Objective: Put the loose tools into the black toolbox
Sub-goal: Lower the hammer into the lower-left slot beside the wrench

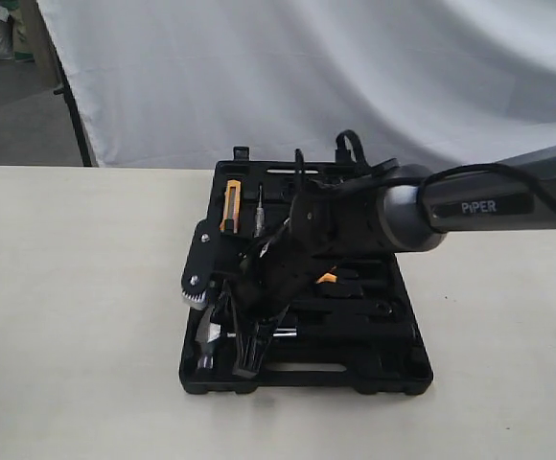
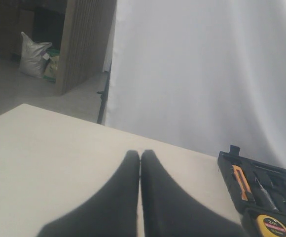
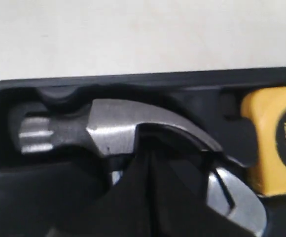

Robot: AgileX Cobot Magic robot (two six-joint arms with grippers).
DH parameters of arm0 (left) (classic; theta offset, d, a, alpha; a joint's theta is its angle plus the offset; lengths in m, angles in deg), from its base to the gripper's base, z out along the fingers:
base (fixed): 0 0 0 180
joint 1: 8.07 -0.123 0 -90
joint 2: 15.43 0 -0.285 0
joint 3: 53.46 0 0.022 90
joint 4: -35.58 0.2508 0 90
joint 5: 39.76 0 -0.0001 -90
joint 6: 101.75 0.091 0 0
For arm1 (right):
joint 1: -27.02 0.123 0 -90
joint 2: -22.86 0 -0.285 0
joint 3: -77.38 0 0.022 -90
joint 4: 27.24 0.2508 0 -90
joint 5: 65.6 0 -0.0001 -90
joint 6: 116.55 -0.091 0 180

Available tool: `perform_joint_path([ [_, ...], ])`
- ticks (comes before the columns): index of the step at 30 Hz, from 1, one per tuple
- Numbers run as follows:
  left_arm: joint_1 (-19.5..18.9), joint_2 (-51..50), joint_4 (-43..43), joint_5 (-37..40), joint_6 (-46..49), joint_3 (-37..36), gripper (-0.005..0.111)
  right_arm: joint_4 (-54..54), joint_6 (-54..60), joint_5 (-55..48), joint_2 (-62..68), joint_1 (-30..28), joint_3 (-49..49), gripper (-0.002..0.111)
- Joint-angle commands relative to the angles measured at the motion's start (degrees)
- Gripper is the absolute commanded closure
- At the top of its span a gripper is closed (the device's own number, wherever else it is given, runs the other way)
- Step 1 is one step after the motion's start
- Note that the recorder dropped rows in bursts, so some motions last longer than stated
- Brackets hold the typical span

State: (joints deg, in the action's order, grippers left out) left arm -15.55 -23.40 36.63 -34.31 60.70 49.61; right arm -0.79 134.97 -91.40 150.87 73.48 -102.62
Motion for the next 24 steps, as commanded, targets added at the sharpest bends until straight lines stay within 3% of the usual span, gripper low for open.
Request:
perform_joint_path([
  [1,-1.45,0.18,0.25,-0.41,-0.27,0.15,0.106,0.03,4.63,-7.00,0.01,2.43,-0.04,0.109],
  [13,-1.45,0.18,0.25,-0.41,-0.27,0.15,0.106,-0.67,1.32,-2.23,-1.78,0.73,-0.04,0.109],
  [24,-1.45,0.18,0.25,-0.41,-0.27,0.15,0.106,-2.92,-3.75,-10.70,-9.75,0.04,-0.04,0.109],
])
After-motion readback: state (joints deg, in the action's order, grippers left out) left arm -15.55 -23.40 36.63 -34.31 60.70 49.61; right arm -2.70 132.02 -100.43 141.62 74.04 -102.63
